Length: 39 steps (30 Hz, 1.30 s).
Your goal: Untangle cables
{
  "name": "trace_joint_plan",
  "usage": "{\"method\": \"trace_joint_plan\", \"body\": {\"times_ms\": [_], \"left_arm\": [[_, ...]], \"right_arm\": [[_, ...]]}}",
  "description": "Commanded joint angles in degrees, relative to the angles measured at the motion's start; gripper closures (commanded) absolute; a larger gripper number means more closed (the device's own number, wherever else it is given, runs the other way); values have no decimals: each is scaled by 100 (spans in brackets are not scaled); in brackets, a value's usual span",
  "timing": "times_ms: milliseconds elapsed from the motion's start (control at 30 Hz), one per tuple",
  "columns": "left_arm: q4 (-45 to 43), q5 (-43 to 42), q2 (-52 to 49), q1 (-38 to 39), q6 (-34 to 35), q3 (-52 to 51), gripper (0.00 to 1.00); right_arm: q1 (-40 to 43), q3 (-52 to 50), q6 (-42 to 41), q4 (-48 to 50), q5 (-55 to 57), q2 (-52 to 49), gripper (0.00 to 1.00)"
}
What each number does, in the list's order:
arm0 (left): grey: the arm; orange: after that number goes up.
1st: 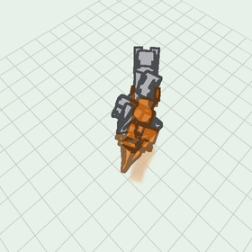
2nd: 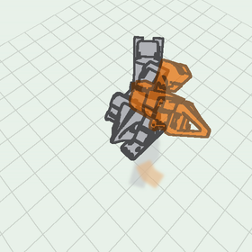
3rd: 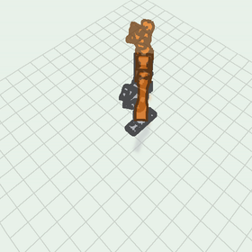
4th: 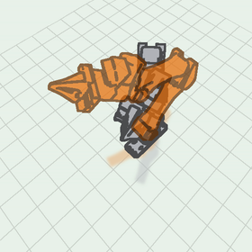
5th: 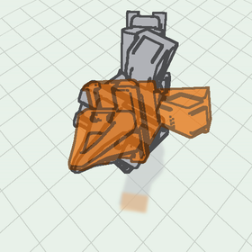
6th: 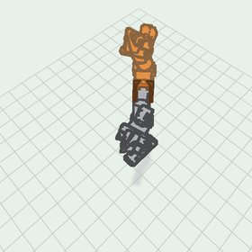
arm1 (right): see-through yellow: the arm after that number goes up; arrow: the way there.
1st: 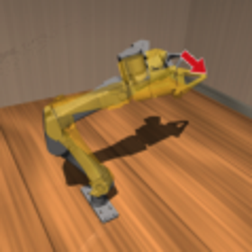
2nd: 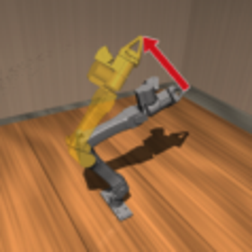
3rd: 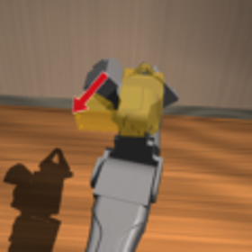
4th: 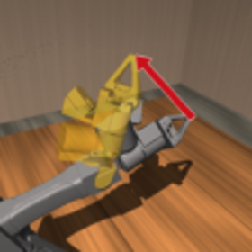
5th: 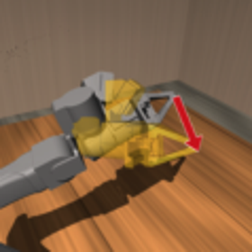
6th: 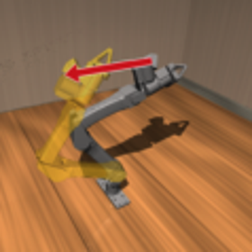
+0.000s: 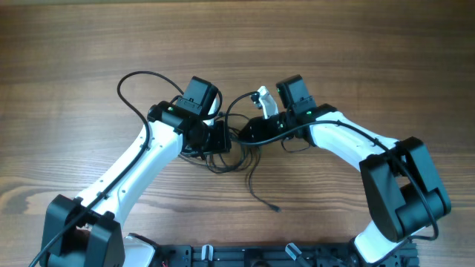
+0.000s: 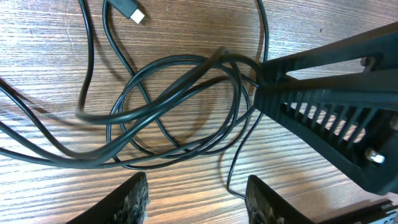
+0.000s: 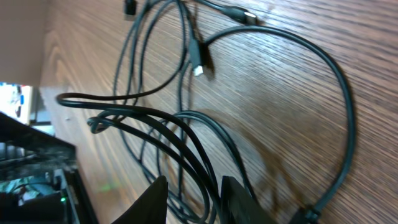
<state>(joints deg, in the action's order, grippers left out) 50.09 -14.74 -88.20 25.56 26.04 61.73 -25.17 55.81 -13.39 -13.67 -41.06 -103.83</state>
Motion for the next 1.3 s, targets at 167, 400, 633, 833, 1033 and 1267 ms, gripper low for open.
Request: {"method": "trace_joint_plan", "body": {"times_ms": [167,400,633,833,1033,1267], "left_arm": [[-13,87,105,4,17,-61,48],[-4,85,105,4,17,-61,48],[-11,87,105,4,17,-61,48],[-11,85,105,4,17,-61,48],[-13,87,105,4,17,-61,48],[-15,85,105,4,20,-61,48]], "right_arm": [[-48,-129,-35,26,334,-105,70],[-48,-129,-466,83,654,-275,69],[-48,-129,-459,92,702,-282,68],[-48,-129,-459,101,697,-341,67],[-48,-131,-461,144,695,-448,68],[-48,-129,-461,192,671,-498,69]]}}
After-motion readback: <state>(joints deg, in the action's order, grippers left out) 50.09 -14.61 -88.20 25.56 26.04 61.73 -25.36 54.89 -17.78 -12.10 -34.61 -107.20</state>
